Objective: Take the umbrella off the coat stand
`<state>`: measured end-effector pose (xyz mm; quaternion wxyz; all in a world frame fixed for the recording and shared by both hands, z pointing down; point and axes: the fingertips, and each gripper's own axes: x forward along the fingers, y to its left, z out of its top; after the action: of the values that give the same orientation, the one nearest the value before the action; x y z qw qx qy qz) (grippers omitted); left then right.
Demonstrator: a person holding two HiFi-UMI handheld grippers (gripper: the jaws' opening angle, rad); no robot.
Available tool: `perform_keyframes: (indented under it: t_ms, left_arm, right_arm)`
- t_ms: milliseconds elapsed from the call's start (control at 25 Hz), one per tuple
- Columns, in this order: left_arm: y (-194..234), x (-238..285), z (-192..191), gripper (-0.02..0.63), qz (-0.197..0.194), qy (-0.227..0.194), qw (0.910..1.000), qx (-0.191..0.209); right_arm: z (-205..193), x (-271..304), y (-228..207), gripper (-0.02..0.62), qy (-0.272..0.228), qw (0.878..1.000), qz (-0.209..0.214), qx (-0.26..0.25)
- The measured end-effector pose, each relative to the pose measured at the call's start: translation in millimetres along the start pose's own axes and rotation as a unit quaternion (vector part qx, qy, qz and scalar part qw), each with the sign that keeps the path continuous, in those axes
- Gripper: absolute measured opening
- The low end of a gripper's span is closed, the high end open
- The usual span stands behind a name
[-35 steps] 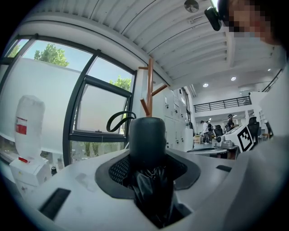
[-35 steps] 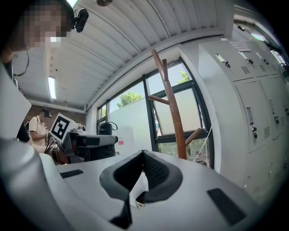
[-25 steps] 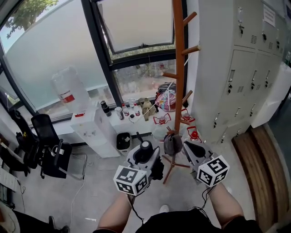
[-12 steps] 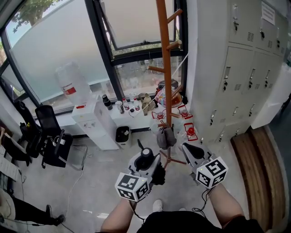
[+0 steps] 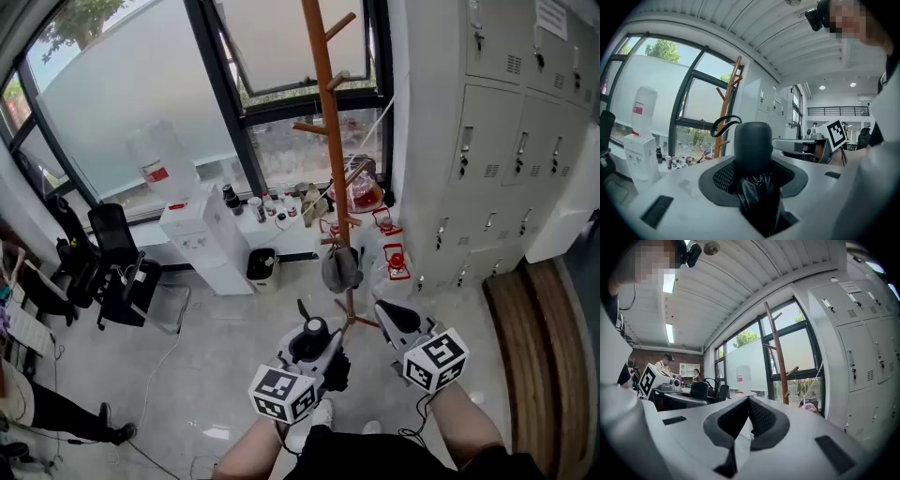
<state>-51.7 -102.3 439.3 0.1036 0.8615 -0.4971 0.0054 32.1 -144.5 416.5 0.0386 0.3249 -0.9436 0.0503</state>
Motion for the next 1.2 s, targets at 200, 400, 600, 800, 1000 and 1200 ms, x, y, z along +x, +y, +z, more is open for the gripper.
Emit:
perform_keyframes:
  t_ms: [200,400,600,800,1000,1200]
  left_arm:
    - [-26.5,-8.3,-13.5,0.173,0.008,0.002,1.0000,-0.005]
    - [-45.7,-15.3,-26.1,0.173,0.015,0.005,0.9998,-0.008]
    - [-58.7,-18.5,-36.0,0.173,0.015,0.011,0.9998,-0.010]
    - [-65.0,-17.9,-41.0,0.173,0.012,0.012,0.9998,-0.013]
    - [-65.6,-17.1,-43.6,0.173,0.011,0.016,0.9998,-0.009]
    - [-60.6,-17.9,-44.1,0.173,0.017,0.018,0.9997,-0.008]
  right_arm:
    - [-9.8,-19.0,7.4,0.054,0.004,1.000,0.017,0.002]
    - [-22.8,-35.4,11.2,0.054,0.011,1.000,0.027,-0.001]
    - [-31.5,-47.5,11.6,0.054,0.016,0.999,0.030,0.006]
    - [-36.2,-51.8,11.0,0.054,0.017,0.999,0.031,0.011]
    - [-41.0,-49.5,9.2,0.054,0.019,0.999,0.033,0.016]
    - [-42.0,-45.0,11.4,0.054,0.019,0.999,0.038,0.017]
